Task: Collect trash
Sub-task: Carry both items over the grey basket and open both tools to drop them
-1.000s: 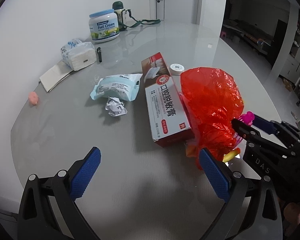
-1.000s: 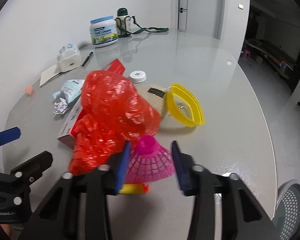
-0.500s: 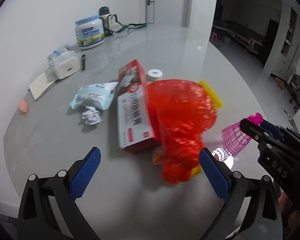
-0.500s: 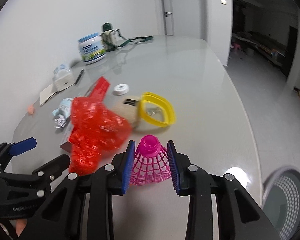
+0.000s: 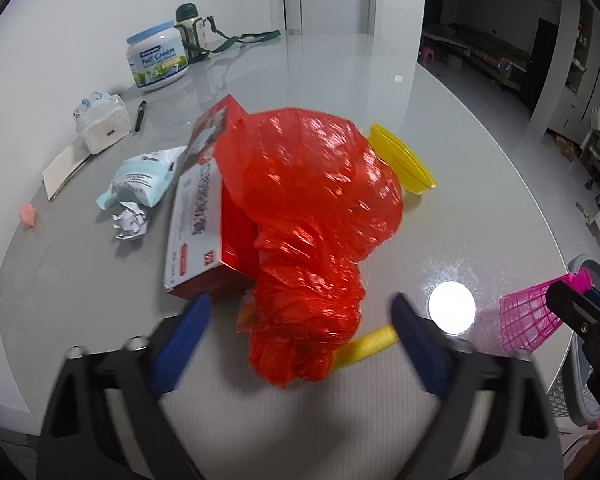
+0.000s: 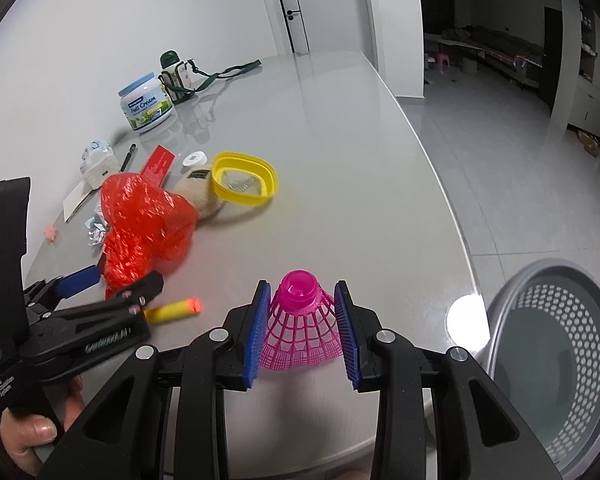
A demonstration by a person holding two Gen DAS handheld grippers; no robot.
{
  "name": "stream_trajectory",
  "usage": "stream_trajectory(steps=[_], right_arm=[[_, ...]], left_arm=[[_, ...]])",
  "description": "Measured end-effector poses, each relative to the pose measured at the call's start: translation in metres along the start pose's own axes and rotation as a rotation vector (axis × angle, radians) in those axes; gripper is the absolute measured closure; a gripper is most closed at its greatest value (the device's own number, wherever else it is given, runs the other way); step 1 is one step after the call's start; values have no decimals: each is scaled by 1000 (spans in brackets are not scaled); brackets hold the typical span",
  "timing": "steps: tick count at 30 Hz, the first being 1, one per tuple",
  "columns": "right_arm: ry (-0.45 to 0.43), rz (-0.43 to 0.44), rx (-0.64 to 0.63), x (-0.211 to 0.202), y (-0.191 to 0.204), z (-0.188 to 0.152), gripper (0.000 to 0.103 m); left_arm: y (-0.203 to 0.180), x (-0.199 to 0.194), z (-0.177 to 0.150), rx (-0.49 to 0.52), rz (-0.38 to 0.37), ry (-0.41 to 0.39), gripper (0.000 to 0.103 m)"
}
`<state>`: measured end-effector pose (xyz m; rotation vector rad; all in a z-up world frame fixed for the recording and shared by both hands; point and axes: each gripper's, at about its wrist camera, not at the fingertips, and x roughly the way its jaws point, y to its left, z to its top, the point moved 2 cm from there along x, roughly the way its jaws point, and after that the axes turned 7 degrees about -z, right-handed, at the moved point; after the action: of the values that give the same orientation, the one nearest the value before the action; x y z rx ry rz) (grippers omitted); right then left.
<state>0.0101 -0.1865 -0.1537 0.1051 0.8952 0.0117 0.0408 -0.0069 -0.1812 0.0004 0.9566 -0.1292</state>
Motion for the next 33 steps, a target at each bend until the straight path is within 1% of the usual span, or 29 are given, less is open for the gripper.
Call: stream_trajectory(steps=[1,3,4,5,7,16,20,24,27,31,33], right_arm=[[3,1,5,0,-2,-1,71],[6,2,14,-1,-5,-3,71],[5,2,16,-3,-6,-3,71],[4,2,20,-4,-8,-4,71],[2,4,27,-5,-11,-4,71],[-14,16,74,-16,-27,-3,71],[-29,8,104,-30,-42,-2,71],[-48,-24,143,-49,-66,0,71],[-55,-69,175,-65,-91,-4,71],[-49,-141,226,-83,-130,-21,71],[-31,-179,265,-90,-154,-35,71]], left_arm=[[-1,1,-1,0,2,6,31],[-1,1,-2,-6,3,6,45],[-2,0,-1,-7,0,5,49],[-2,0,-1,-7,-3,6,58],[-3,-3,-1,-12,-13,5,60],[-18,-36,10,37,-11,-41,62],[-38,-51,15,89,-28,-48,62],[-71,-62,17,151,-86,-40,62],[-104,-68,15,205,-145,-25,62],[-160,-70,5,295,-238,4,62],[-183,-67,-1,335,-270,16,62]])
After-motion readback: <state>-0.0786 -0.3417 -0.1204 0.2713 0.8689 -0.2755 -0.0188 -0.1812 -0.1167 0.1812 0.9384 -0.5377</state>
